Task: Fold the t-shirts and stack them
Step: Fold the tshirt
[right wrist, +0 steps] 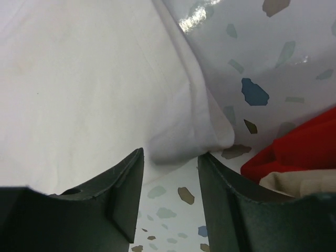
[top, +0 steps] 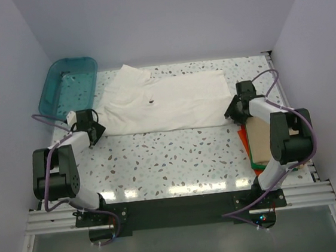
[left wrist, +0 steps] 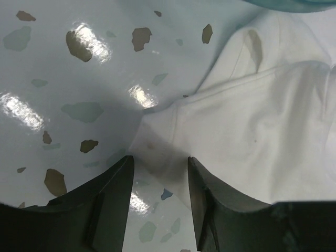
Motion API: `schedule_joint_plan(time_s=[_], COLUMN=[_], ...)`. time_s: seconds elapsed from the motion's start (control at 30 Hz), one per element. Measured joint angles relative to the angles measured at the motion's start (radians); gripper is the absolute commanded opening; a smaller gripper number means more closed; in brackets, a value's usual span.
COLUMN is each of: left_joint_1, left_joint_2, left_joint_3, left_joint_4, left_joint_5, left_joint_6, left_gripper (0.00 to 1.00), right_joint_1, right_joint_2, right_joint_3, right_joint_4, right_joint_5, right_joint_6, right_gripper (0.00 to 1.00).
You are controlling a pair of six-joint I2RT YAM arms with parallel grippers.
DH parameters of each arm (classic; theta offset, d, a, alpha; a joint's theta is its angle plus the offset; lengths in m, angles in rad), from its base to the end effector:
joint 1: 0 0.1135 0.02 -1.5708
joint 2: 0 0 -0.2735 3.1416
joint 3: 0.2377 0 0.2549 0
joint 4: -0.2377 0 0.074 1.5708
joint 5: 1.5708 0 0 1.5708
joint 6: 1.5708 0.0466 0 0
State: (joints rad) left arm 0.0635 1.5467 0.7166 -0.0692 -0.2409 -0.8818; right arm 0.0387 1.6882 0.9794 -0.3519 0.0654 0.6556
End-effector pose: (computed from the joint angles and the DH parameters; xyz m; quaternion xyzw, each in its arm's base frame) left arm 0.2978 0.0301 0.1512 -0.4620 0.8165 -0.0260 0.3452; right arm 0.3379 0.0100 0.1643 0.3015 0.9190 0.0560 0.2479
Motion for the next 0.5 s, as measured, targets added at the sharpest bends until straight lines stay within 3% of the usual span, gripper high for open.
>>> schedule_joint_plan(time_s=[0.03, 0.1, 0.17, 0.2, 0.23, 0.5], left_joint_1=[0.000, 0.001, 0.001, 0.001, 0.001, 0.011], left_joint_2=[0.010, 0.030, 0.050, 0.053, 0.053, -0.088], left_joint_3=[0.008, 0.023, 0.038, 0.041, 0.043, 0.046], left_joint_4=[0.003, 0.005, 0.001, 0.000, -0.003, -0.105], left_joint_5=[-0.002, 0.000, 0.002, 0.003, 0.002, -0.029], left_joint_6=[-0.001, -0.005, -0.008, -0.012, -0.012, -0.017], left_gripper=[0.44, 0.24, 0.04, 0.00, 0.00, 0.00], right_joint_1=[0.000, 0.000, 0.000, 0.000, 0.000, 0.000], right_joint_2=[0.007, 0.014, 0.020, 0.022, 0.023, -0.032], right_joint_3=[0.009, 0.023, 0.034, 0.039, 0.043, 0.045], right_joint_4=[0.001, 0.001, 0.000, 0.000, -0.001, -0.034], right_joint_5=[0.000, 0.000, 0.000, 0.000, 0.000, -0.009], right_joint_6=[0.000, -0.002, -0.005, -0.005, -0.006, -0.015], right_gripper=[0.40, 0.31, 0.15, 0.10, 0.01, 0.00])
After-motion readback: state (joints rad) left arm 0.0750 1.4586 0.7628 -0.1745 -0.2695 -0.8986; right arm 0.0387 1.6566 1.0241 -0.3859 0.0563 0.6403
